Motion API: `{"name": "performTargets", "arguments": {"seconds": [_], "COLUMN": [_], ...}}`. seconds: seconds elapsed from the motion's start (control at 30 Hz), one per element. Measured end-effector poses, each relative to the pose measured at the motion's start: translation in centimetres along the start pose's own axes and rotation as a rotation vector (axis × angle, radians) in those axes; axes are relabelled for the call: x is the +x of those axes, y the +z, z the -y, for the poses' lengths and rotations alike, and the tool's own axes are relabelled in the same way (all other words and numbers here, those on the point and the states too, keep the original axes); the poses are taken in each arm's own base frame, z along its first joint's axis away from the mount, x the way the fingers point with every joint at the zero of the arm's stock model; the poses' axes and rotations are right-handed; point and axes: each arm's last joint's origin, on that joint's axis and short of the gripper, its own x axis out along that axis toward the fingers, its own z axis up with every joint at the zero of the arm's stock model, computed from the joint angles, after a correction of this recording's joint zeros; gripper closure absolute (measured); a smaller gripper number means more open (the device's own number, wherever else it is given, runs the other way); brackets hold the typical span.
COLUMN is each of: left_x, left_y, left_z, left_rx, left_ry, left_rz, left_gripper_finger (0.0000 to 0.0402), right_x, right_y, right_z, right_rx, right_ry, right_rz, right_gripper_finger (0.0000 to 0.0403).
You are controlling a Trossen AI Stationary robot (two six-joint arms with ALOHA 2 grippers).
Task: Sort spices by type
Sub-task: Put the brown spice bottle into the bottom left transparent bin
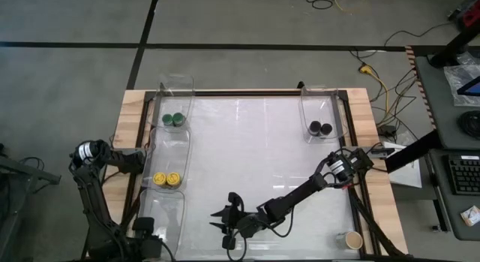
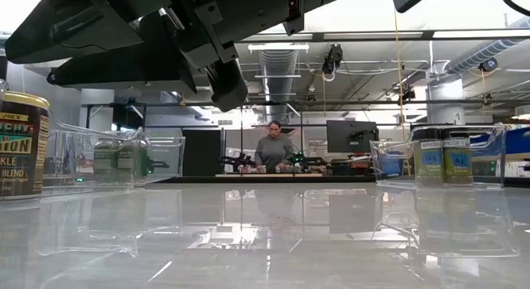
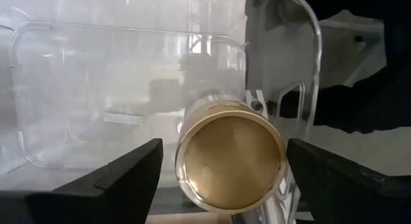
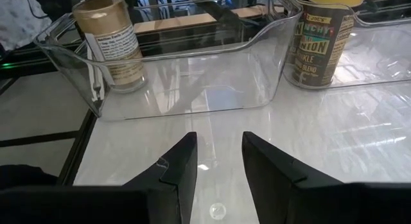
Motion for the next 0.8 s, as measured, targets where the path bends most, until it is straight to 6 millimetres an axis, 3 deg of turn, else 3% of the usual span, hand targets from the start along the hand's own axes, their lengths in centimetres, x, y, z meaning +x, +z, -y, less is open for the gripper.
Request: {"name": "performTargets", "arguments": {"seconds": [0.5, 0.67, 0.8], "left_x": [-0.5, -2.1, -4.0], "left_y": [0.3, 1.5, 2.7], "left_z": [-0.2, 0.1, 0.7], "left_rx": [0.046, 0.124, 0.229], "left_ry": [0.025, 0.052, 0.112], "left_rz": [0.072, 0.256, 0.526], "left_gripper_finger": [0.0086, 0.0086, 0.0086], "right_x": [0.1, 0.5, 1.1], "right_y": [0.7, 0.9, 1.1], "right_z": [0.3, 1.1, 2.2], "right_rx": [-0.061, -0.090, -0.113], "right_ry": [-0.074, -0.070, -0.081], "right_rz": [0.070, 0.058, 0.048], "right_gripper_finger": [0.0244, 0.0219, 0.0196]}}
